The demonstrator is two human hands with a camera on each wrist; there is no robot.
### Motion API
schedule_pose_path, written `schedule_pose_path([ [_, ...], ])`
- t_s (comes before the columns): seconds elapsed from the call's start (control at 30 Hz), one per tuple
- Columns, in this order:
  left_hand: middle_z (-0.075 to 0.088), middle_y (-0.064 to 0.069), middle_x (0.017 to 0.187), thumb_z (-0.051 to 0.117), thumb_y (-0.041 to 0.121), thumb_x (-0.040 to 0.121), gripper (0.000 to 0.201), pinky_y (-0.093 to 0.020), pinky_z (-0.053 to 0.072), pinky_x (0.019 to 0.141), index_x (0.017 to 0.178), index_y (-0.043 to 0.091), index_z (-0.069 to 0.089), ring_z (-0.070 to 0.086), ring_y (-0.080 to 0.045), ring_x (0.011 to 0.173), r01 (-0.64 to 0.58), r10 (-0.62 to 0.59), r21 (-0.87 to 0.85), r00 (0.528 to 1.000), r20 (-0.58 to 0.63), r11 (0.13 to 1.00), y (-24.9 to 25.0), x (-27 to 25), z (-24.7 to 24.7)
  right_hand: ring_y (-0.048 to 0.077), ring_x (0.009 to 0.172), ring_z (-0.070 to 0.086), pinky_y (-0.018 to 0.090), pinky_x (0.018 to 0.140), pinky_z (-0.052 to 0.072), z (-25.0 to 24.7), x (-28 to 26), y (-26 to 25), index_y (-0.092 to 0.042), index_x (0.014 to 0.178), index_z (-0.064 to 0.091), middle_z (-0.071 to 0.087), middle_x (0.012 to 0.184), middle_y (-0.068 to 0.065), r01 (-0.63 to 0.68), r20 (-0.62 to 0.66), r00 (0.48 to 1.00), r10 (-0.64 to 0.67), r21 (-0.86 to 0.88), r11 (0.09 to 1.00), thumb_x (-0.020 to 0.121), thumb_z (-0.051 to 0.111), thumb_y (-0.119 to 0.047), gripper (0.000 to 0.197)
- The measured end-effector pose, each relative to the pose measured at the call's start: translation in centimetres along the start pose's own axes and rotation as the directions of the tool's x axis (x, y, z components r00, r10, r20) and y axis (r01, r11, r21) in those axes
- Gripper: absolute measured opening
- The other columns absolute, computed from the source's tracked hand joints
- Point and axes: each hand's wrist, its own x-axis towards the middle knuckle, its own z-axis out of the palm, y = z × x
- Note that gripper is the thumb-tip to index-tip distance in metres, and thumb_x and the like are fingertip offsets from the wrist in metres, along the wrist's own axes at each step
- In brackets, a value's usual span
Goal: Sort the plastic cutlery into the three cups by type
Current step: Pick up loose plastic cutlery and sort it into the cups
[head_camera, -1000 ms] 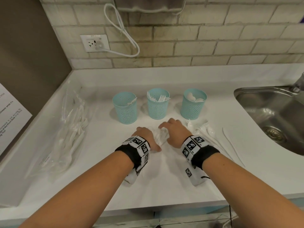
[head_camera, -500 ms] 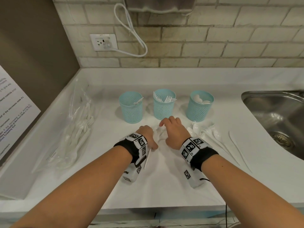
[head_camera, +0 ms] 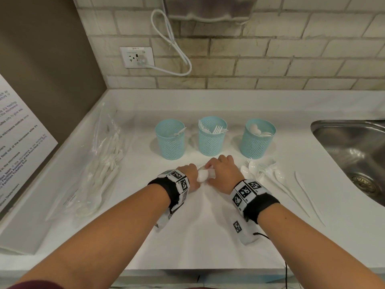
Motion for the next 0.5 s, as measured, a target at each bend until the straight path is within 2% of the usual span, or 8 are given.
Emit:
schedule_pose_path([
  [0.07, 0.058, -0.014, 0.115, 0.059, 0.029, 0.089, 0.044, -0.032, 0.041, 0.071, 0.121, 0.005, 0.041, 0.060, -0.032, 0.102, -0.045, 0.043, -0.067, 0.999, -0.025, 0.997, -0.4, 0.0, -0.5, 0.027, 0.108, 0.039, 0.035, 0.094, 0.038, -0.7, -0.7, -0.2, -0.022, 0.117, 0.054, 0.044, 0.116, 0.008, 0.005, -0.194, 0.981, -0.005, -0.004, 1.000, 0.072, 0.072, -0.029, 0.049],
  [0.13, 0.054, -0.014, 0.115, 0.060, 0.028, 0.088, 0.043, -0.035, 0.044, 0.075, 0.119, 0.007, 0.040, 0.059, -0.032, 0.099, -0.102, 0.095, -0.132, 0.994, -0.061, 0.986, -0.8, -0.2, -1.4, 0.027, 0.110, 0.037, 0.035, 0.095, 0.034, -1.7, -1.0, -0.5, -0.023, 0.116, 0.055, 0.041, 0.121, 0.007, 0.009, -0.348, 0.937, 0.009, 0.052, 0.999, 0.068, 0.071, -0.028, 0.051],
  [0.23, 0.042, -0.010, 0.110, 0.061, 0.025, 0.087, 0.042, -0.036, 0.043, 0.085, 0.122, 0.009, 0.043, 0.053, -0.031, 0.097, -0.202, 0.178, -0.299, 0.978, -0.105, 0.933, -1.5, -0.4, -2.4, 0.023, 0.122, 0.032, 0.031, 0.104, 0.028, -3.6, -0.9, -1.3, -0.025, 0.123, 0.053, 0.034, 0.135, 0.004, 0.112, -0.424, 0.905, 0.028, 0.303, 0.946, 0.078, 0.059, -0.022, 0.046],
  [0.3, 0.044, -0.009, 0.104, 0.064, 0.027, 0.081, 0.041, -0.034, 0.042, 0.081, 0.116, 0.011, 0.048, 0.052, -0.031, 0.092, -0.318, 0.246, -0.438, 0.945, -0.214, 0.841, -1.7, -0.5, -2.8, 0.014, 0.122, 0.038, 0.025, 0.104, 0.031, -5.0, -0.5, -2.2, -0.024, 0.128, 0.049, 0.038, 0.135, 0.002, 0.194, -0.427, 0.903, 0.042, 0.495, 0.847, 0.090, 0.053, -0.020, 0.039],
  [0.37, 0.056, -0.015, 0.103, 0.064, 0.029, 0.075, 0.041, -0.038, 0.044, 0.078, 0.110, 0.011, 0.052, 0.055, -0.033, 0.091, -0.432, 0.280, -0.558, 0.898, -0.339, 0.709, -1.7, -0.4, -2.9, 0.009, 0.111, 0.048, 0.024, 0.096, 0.039, -6.3, -0.1, -3.5, -0.021, 0.129, 0.048, 0.050, 0.124, 0.001, 0.264, -0.461, 0.886, 0.047, 0.586, 0.766, 0.097, 0.046, -0.024, 0.032],
  [0.4, 0.059, -0.016, 0.108, 0.065, 0.026, 0.078, 0.042, -0.039, 0.046, 0.082, 0.115, 0.012, 0.052, 0.058, -0.031, 0.096, -0.459, 0.272, -0.612, 0.885, -0.378, 0.644, -1.5, -0.5, -3.0, 0.009, 0.106, 0.052, 0.025, 0.092, 0.042, -6.9, 0.1, -4.3, -0.020, 0.128, 0.048, 0.055, 0.118, 0.000, 0.297, -0.474, 0.880, 0.035, 0.607, 0.737, 0.099, 0.044, -0.025, 0.029],
  [0.47, 0.062, -0.008, 0.115, 0.066, 0.015, 0.085, 0.041, -0.032, 0.047, 0.090, 0.123, 0.018, 0.049, 0.059, -0.021, 0.103, -0.481, 0.232, -0.709, 0.875, -0.425, 0.515, -1.0, -0.9, -3.2, 0.011, 0.104, 0.056, 0.024, 0.090, 0.044, -7.7, 0.4, -5.7, -0.018, 0.124, 0.050, 0.060, 0.114, 0.000, 0.357, -0.480, 0.877, -0.029, 0.609, 0.708, 0.100, 0.040, -0.026, 0.027],
  [0.5, 0.062, -0.003, 0.113, 0.065, 0.013, 0.087, 0.038, -0.028, 0.047, 0.091, 0.121, 0.021, 0.049, 0.059, -0.016, 0.103, -0.483, 0.203, -0.750, 0.874, -0.441, 0.451, -0.7, -1.1, -3.3, 0.008, 0.106, 0.056, 0.020, 0.091, 0.043, -8.0, 0.6, -6.4, -0.017, 0.123, 0.051, 0.060, 0.116, 0.000, 0.384, -0.476, 0.876, -0.074, 0.598, 0.703, 0.101, 0.038, -0.024, 0.026],
])
